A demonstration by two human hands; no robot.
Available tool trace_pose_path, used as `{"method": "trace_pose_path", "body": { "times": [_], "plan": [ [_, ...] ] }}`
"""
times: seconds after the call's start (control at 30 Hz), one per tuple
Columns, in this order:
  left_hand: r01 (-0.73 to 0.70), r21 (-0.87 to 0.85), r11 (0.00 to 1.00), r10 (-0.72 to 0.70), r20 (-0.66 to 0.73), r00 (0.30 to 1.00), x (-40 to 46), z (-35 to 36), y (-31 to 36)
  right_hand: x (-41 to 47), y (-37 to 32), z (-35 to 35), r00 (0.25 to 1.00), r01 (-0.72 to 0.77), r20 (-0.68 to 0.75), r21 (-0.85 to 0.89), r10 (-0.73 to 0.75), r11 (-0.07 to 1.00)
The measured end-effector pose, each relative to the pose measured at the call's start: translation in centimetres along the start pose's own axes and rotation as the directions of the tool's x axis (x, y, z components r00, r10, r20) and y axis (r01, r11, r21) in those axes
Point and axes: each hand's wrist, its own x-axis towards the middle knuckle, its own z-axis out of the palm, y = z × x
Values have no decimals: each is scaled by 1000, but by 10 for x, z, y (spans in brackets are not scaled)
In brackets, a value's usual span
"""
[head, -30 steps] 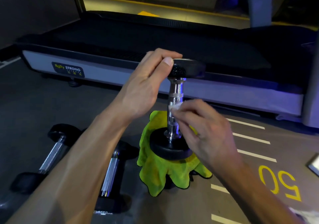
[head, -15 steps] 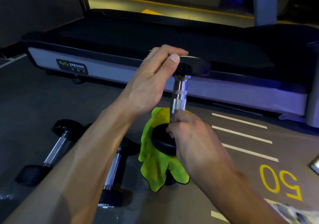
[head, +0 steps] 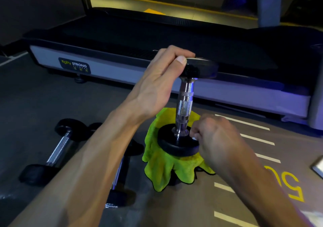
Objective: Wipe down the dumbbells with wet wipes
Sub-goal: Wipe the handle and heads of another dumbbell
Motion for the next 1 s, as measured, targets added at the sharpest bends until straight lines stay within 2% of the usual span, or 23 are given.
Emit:
{"method": "trace_pose_path", "body": {
  "times": [0.13,0.23,0.33,0.43,0.57,0.7,0.73,0.8,0.9,0.93,1.0],
  "plan": [
    [-5,-7,1000,6,13,1000,0,-1,0,-3,-20,-2,993,120,-13,79,-119,990],
    [-18,-19,1000,18,13,1000,0,2,2,1,-33,6,987,159,-19,27,-158,987],
    [-24,-51,998,24,4,1000,0,4,1,8,-40,19,977,201,-62,-20,-202,979],
    [-21,-41,999,21,-19,1000,-1,5,0,6,-20,29,963,233,-149,49,-224,971],
    [-89,88,992,95,-67,993,6,4,-3,-6,33,32,901,266,-388,141,-193,954],
    [-138,233,963,158,-71,985,13,0,-5,-6,56,27,838,233,-546,392,21,890],
    [-128,242,962,148,-68,987,14,-1,-6,-4,53,27,823,251,-567,409,29,877],
    [-119,209,971,135,-66,989,14,-2,-8,3,41,31,821,331,-566,368,-73,869],
    [-119,175,977,133,-72,988,15,2,-9,10,27,45,833,466,-473,324,-285,823],
    [-113,164,980,126,-67,990,15,3,-9,11,29,48,840,466,-445,300,-310,832],
    [-110,144,984,120,-70,990,15,4,-8,15,38,44,888,372,-370,234,-272,898]
  ]
}}
